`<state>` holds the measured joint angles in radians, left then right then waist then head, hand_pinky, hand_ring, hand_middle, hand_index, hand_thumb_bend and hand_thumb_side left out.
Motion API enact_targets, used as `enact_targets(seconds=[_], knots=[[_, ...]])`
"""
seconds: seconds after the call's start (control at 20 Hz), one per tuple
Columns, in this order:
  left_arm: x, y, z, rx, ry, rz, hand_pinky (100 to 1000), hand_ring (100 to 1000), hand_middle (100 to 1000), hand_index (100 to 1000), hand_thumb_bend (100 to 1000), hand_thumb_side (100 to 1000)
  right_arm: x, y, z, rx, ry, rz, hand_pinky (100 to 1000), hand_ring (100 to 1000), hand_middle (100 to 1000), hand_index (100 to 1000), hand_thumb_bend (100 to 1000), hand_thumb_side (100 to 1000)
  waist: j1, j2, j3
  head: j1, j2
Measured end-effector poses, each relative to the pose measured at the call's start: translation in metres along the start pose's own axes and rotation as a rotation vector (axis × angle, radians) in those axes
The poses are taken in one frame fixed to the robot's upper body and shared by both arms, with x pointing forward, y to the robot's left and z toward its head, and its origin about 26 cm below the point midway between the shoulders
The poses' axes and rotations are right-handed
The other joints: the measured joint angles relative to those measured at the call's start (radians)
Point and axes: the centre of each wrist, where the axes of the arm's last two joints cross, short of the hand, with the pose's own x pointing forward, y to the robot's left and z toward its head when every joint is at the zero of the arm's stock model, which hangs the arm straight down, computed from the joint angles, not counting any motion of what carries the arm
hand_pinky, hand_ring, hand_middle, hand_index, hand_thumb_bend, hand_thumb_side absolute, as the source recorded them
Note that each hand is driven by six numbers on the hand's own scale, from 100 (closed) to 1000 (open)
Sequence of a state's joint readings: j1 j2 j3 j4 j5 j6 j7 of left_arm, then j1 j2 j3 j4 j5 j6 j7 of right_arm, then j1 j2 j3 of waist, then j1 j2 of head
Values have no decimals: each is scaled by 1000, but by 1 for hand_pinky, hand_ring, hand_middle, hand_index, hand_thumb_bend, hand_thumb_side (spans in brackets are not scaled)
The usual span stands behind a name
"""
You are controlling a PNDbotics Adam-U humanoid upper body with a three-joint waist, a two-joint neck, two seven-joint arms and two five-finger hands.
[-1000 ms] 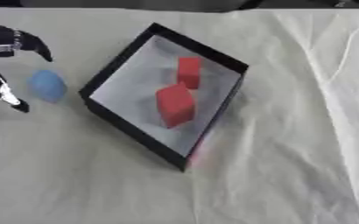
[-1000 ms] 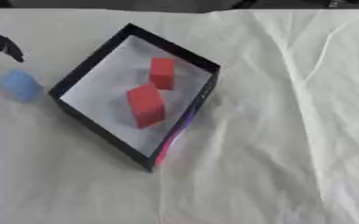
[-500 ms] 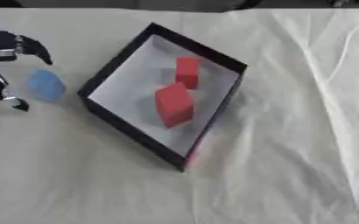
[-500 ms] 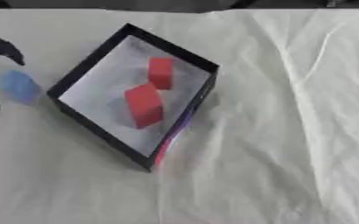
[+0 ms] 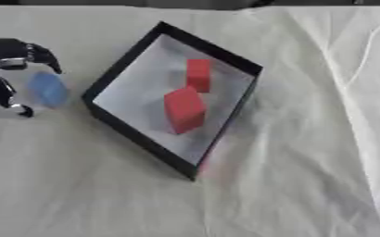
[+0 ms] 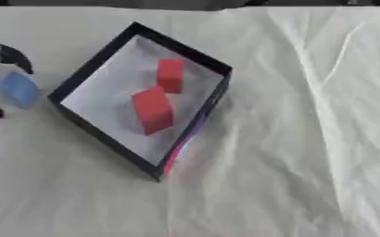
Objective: Pick up objects on the table and place them in the box.
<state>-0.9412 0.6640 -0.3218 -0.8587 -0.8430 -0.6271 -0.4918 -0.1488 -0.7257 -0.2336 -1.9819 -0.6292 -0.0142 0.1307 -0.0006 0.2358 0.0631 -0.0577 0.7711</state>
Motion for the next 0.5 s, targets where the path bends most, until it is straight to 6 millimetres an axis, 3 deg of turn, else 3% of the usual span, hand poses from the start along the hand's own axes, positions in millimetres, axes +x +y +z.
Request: enact_targets(seconds=[0.2, 0.35, 0.4, 0.5], knots=[[0, -2, -1, 10, -8, 3, 858, 842, 729, 776, 539, 153, 0, 0, 0, 2, 8, 7, 971, 660, 624, 792, 100, 546, 0, 0, 0, 0, 0], [0, -2, -2, 21, -18, 4, 797, 777, 614, 653, 464, 148, 0, 0, 0, 5, 12, 12, 971, 660, 624, 791, 100, 546, 0, 0, -1, 0, 0], [0, -2, -2, 29, -24, 5, 783, 762, 594, 618, 377, 192, 0, 0, 0, 5, 13, 14, 971, 659, 624, 791, 100, 547, 0, 0, -1, 0, 0], [1, -1, -3, 47, -40, 5, 758, 733, 558, 562, 397, 140, -1, 0, 1, 5, 18, 16, 971, 659, 624, 791, 100, 548, 0, 0, -1, 0, 0]])
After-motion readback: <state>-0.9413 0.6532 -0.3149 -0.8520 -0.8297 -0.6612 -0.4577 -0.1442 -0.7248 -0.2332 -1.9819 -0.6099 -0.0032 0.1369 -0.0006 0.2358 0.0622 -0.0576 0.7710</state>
